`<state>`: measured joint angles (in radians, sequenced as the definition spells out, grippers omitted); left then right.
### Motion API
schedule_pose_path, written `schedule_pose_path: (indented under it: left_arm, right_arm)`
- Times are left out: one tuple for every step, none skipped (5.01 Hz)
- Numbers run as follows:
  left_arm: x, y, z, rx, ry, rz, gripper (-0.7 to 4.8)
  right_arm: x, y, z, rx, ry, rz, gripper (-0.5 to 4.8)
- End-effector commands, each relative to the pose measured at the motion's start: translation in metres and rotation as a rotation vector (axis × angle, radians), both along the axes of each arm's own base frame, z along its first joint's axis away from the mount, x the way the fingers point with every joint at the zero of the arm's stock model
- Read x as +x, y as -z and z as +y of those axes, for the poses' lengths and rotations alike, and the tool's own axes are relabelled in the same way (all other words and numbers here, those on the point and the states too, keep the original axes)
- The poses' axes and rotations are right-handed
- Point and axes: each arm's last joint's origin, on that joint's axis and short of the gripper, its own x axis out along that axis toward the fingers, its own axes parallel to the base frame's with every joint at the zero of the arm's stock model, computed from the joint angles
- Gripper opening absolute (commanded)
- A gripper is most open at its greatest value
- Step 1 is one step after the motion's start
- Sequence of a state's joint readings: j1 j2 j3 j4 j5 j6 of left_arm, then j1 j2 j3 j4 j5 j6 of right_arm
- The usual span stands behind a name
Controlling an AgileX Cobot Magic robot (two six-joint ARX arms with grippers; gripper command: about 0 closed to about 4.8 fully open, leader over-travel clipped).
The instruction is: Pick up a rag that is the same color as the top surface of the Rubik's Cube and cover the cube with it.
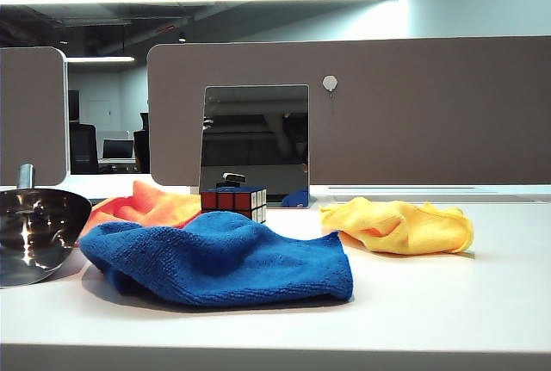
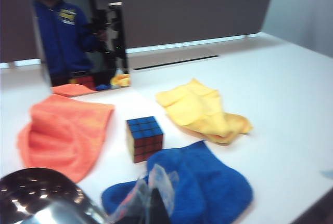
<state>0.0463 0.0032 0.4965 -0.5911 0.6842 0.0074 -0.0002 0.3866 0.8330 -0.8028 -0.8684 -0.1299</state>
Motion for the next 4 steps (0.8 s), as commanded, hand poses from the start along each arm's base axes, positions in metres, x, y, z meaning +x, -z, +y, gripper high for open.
schedule_pose_path:
  left_arm:
    - [0.0,-0.003,0.0,0.078,0.003,-0.091,-0.06]
    - [0.004,0.004,0.0,0.1,-0.003,-0.055,-0.05]
    - [0.005,0.006,0.0,0.1,-0.003,-0.049,-0.06]
    - [0.014,0.018,0.0,0.008,0.019,0.01,-0.05]
  right_arm:
    - [-0.001,0.007,-0.003,-0.098,0.111,0.029,-0.06]
    - [-0.001,0.008,-0.001,-0.169,0.077,-0.013,-0.06]
    - [-0.002,0.008,0.001,-0.213,0.037,-0.053,-0.05]
    - [0.006,0.001,0.014,-0.278,-0.038,-0.177,-0.05]
